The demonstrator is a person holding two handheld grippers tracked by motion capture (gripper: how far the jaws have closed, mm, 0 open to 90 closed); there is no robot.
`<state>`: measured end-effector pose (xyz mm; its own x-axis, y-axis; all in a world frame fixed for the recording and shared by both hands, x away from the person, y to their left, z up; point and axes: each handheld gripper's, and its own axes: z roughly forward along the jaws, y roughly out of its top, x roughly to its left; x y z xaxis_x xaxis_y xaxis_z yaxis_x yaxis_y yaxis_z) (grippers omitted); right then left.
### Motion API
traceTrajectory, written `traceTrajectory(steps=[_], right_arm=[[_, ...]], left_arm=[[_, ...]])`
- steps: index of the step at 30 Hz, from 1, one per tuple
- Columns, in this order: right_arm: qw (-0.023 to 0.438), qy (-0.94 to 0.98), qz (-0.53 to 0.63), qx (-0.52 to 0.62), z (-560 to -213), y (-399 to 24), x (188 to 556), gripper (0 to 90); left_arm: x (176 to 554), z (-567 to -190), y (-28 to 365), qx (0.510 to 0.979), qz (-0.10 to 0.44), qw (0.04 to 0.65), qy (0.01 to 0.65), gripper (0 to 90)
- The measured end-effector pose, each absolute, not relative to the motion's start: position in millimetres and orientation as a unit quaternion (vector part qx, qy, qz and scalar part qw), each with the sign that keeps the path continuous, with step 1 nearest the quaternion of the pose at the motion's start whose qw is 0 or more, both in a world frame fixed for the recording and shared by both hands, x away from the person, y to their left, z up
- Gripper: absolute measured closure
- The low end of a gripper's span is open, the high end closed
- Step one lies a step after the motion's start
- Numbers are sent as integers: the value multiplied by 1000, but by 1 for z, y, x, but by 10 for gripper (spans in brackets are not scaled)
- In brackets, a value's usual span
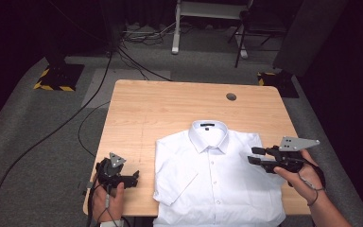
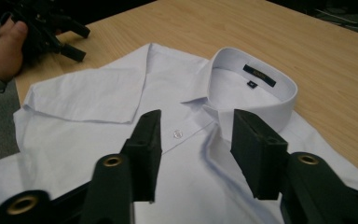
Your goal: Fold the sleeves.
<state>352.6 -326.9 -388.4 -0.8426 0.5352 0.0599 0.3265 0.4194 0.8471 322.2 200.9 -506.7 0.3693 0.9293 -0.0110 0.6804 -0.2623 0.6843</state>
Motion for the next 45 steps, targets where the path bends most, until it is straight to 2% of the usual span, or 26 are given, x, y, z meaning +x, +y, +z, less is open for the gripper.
traceTrajectory(steps=[8,16,24,40,45], right_arm=[[109,809,512,267,-377,-334,349,434],[136,798,518,275,-370,-346,350,400],[185,796,501,285,-370,-363,353,299],[240,783,473,326,-373,-405,355,259],[243,777,472,338,-374,-415,356,253]], left_arm=[[322,-507,201,768,202,307,524,3],[322,-507,201,768,202,307,524,3],[322,-507,201,769,202,307,524,3],[322,-507,201,768,202,307,524,3],[322,-507,201,768,202,307,524,3]])
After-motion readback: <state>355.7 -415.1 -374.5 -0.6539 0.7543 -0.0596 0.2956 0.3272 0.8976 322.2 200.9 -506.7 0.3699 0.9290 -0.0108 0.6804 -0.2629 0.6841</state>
